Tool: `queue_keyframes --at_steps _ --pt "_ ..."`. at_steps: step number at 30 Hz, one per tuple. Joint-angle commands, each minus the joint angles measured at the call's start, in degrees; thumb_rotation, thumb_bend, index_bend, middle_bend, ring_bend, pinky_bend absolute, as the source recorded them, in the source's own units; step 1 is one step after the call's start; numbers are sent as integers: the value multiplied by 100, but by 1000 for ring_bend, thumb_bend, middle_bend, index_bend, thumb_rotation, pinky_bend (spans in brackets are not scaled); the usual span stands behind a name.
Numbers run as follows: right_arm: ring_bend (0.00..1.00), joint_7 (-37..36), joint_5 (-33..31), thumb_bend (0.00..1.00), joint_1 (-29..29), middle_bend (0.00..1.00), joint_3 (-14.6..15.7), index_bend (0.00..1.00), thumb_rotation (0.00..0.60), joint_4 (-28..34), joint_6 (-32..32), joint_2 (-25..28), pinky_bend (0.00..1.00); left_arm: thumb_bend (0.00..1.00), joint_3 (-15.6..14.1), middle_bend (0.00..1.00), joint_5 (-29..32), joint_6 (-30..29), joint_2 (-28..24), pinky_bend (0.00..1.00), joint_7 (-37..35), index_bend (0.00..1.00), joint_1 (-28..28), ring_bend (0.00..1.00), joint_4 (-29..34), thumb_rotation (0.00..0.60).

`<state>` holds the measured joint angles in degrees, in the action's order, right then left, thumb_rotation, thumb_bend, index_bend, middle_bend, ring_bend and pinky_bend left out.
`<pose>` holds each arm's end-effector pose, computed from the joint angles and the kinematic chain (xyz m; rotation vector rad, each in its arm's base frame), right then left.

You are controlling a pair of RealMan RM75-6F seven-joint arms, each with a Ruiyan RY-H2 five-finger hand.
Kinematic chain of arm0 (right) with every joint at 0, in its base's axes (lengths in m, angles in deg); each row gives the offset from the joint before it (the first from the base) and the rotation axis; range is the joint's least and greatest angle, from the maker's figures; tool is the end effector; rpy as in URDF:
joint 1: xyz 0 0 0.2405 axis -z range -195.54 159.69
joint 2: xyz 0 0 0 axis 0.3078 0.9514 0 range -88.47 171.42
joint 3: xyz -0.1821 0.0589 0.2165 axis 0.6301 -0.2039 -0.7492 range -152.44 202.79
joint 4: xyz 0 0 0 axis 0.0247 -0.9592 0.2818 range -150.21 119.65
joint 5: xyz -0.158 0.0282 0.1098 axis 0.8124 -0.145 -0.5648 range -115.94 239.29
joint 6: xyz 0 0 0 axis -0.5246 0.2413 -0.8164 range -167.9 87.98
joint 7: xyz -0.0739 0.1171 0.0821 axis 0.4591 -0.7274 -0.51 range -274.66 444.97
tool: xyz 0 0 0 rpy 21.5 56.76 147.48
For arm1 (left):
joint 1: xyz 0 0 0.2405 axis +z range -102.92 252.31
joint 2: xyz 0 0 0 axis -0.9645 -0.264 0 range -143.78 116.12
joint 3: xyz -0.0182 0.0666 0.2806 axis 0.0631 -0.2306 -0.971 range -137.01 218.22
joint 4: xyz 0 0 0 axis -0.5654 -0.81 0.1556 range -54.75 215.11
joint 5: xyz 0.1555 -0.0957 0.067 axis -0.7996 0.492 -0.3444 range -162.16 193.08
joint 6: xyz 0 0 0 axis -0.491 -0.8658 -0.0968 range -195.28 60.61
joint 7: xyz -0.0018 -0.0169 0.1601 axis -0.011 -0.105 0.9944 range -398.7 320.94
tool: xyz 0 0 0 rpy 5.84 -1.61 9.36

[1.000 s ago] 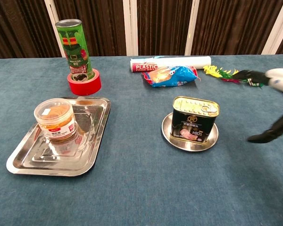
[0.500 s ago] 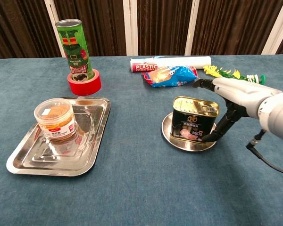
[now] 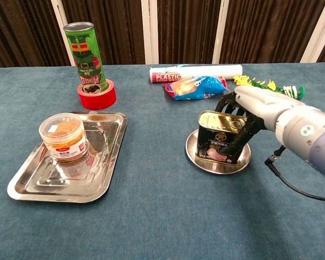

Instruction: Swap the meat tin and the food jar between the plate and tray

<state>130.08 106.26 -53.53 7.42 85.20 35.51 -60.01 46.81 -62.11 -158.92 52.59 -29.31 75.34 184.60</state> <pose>-0.1446 -0.3259 -0.0319 1.5212 -1.1988 0.8636 -0.3240 0.1734 0.1906 -1.1043 -0.9746 -0.8929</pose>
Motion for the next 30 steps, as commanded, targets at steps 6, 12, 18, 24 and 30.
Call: queue_keyframes --at_steps 6,12,18,24,30 --pt "429 43 -106 214 -218 441 -105 410 600 -402 60 -280 2 170 33 0 53 -24 -12 74 -25 211 15 0 9 600" --pt "519 37 -59 310 -303 457 -121 415 600 -584 117 -373 17 170 40 0 76 -28 -31 74 -53 223 27 0 29 600" --pt "577 49 -38 392 -369 462 -135 441 600 -580 72 -327 36 170 30 0 57 -53 -51 74 -79 231 49 0 53 600" --pt "601 155 41 400 -535 462 -236 445 600 -332 29 -253 40 170 40 0 89 -49 -70 74 -107 233 58 0 66 600" --pt "602 409 -49 402 -992 462 -596 445 600 -352 -104 -428 40 170 76 0 148 -51 -106 74 -186 235 70 0 59 600"
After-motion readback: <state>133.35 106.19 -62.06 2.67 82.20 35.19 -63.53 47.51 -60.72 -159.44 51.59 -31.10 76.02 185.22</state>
